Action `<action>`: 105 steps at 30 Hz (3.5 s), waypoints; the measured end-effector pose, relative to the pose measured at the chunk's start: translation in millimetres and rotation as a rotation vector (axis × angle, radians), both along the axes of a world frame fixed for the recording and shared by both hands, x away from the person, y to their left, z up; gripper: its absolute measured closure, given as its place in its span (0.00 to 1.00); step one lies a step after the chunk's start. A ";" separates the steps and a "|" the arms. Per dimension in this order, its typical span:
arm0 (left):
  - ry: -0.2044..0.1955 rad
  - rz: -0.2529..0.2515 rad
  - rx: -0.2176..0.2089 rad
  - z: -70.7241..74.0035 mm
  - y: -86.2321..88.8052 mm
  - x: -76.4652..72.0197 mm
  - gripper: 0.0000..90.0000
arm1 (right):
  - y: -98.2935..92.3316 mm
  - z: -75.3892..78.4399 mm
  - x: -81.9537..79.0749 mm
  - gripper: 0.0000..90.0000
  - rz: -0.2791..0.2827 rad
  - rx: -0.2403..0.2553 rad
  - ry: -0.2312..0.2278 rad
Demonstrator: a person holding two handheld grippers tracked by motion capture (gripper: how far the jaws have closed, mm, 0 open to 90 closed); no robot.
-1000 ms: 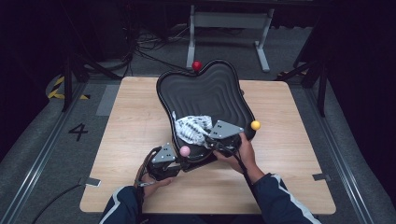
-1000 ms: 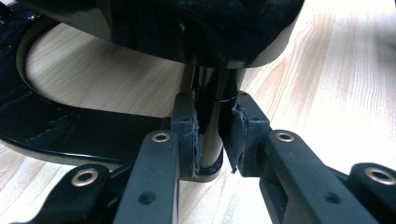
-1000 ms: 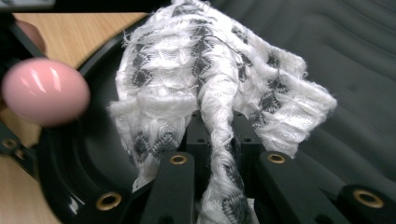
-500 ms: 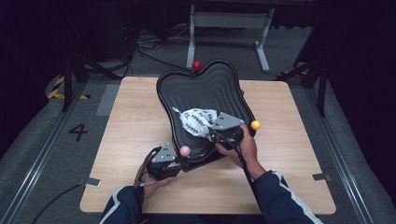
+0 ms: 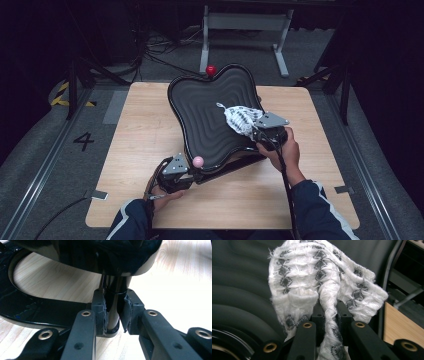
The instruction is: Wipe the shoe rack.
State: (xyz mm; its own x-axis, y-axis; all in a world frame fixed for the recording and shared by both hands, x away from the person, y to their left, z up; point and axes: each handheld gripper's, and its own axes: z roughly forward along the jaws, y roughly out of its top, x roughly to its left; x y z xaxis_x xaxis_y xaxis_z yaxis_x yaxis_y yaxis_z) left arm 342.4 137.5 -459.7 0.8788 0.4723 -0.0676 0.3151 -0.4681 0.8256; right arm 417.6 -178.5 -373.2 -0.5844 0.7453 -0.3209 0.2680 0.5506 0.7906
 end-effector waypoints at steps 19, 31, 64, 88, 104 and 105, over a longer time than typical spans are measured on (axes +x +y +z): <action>0.010 -0.010 0.001 -0.2 1.2 1.3 0.82 | -4.3 -1.4 -2.7 0.90 0.011 0.001 0.005; 0.000 -0.012 -0.001 -0.8 0.8 1.3 0.82 | 42.4 2.8 -11.6 0.90 0.143 0.003 0.007; 0.000 -0.009 0.000 -0.8 0.6 0.6 0.82 | 84.1 6.2 -19.8 0.90 0.236 -0.025 0.002; -0.002 -0.009 0.000 -0.9 1.1 0.9 0.82 | 39.6 7.8 1.1 0.90 0.092 0.013 0.026; -0.001 -0.017 0.002 -0.8 1.4 1.4 0.82 | -1.8 11.5 21.2 0.90 -0.050 0.015 0.036; 0.000 -0.017 0.002 -0.8 1.5 1.6 0.82 | -3.9 11.3 22.3 0.90 -0.060 0.019 0.038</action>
State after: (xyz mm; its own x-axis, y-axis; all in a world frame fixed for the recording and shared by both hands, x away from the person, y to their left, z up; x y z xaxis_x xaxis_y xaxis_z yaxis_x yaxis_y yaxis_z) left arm 343.9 139.0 -460.5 0.8869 0.4572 -0.0665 0.3069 -0.4754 0.8245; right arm 439.9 -182.4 -361.9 -0.5503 0.7850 -0.2844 0.3300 0.5173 0.7896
